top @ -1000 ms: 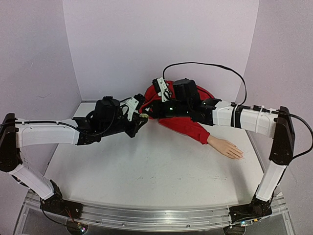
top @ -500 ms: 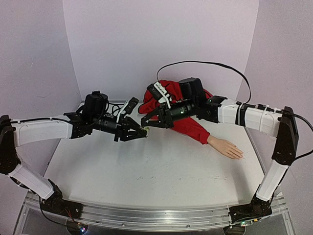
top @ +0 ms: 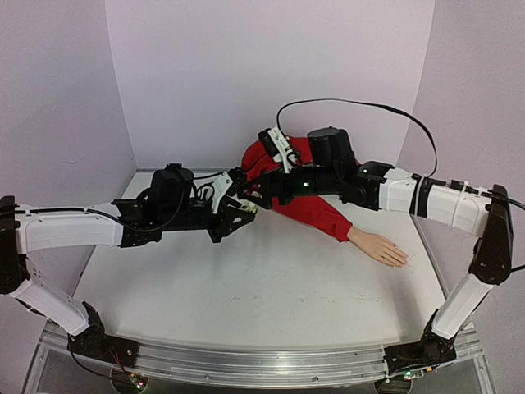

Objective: Paint the nails

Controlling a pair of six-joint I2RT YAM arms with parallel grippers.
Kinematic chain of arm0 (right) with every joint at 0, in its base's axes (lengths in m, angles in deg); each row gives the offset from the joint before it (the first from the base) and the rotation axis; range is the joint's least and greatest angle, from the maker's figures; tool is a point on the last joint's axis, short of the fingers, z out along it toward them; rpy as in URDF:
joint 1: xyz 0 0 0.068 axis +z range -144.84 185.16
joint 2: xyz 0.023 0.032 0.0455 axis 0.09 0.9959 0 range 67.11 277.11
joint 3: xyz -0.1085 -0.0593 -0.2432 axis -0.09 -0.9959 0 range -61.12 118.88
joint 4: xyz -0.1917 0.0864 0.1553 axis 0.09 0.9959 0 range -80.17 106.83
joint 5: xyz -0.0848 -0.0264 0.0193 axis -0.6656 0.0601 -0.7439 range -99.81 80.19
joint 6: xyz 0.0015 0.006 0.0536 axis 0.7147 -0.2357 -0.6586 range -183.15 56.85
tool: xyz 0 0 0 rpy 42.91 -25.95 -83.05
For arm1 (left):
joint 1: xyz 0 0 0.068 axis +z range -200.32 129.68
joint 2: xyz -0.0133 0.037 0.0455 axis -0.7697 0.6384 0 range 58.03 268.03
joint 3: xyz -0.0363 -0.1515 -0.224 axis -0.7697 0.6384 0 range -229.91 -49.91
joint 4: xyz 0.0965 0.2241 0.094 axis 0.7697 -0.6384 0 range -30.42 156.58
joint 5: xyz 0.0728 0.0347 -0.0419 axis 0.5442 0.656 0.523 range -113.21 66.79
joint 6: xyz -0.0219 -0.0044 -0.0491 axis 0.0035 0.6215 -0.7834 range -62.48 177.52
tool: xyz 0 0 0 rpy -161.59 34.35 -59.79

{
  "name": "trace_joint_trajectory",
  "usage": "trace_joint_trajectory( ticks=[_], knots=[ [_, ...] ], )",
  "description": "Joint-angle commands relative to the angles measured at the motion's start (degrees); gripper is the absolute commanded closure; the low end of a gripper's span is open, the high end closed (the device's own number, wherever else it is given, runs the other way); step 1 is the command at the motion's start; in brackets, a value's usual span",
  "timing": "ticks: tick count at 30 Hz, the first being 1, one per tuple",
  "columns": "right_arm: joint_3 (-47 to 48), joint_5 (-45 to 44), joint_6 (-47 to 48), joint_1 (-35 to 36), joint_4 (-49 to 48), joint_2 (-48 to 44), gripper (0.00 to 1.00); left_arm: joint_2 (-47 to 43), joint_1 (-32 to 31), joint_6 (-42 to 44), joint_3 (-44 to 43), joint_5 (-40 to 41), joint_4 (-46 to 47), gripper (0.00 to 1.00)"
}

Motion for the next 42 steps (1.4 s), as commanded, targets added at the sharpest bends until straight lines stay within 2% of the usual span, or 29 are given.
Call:
trace_joint_trajectory(
  ticks=[1, 5, 12, 15, 21, 27, 31, 35, 39, 42],
  knots=[
    [0.74, -12.69, -13.31, -0.06, -5.49, -0.04, 0.14, -1.16, -0.91, 0.62, -0.94, 22.34, 3.77, 1.0],
    [1.26, -17.53, -19.92, 1.19, -8.09, 1.3, 0.15, 0.46, -0.91, -2.36, -2.48, 23.65, 3.77, 1.0],
    [4.11, -23.37, -22.93, 2.4, -7.64, 4.71, 0.27, 3.2, -0.91, -5.44, -4.65, 24.16, 3.76, 1.0],
    [4.97, -23.11, -22.96, 2.57, -7.37, 6.0, 0.32, 3.44, -0.91, -5.43, -4.82, 24.29, 3.76, 1.0],
    [6.32, -21.41, -22.91, 2.75, -7.28, 8.07, 0.53, 3.14, -0.96, -5.43, -4.43, 24.33, 3.77, 1.0],
    [7.94, -19.44, -23.1, 2.75, -7.28, 9.78, 0.61, 2.97, -0.91, -7.0, -4.02, 23.96, 3.81, 1.0],
    [8.42, -18.0, -23.52, 2.76, -7.28, 10.43, 0.62, 2.8, -0.91, -6.93, -4.13, 23.81, 3.76, 1.0],
    [8.6, -17.16, -23.15, 2.75, -7.07, 10.86, 0.71, 2.66, -0.96, -6.84, -4.25, 23.51, 3.76, 1.0],
    [7.26, -16.71, -19.35, 2.75, -6.9, 9.17, 0.82, 2.0, -0.83, -6.73, -3.95, 20.41, 3.82, 1.0],
    [5.81, -13.03, -11.71, 2.48, -6.91, 6.87, 0.93, 1.43, 0.25, -6.36, -3.77, 10.75, 3.76, 1.0]
  ],
)
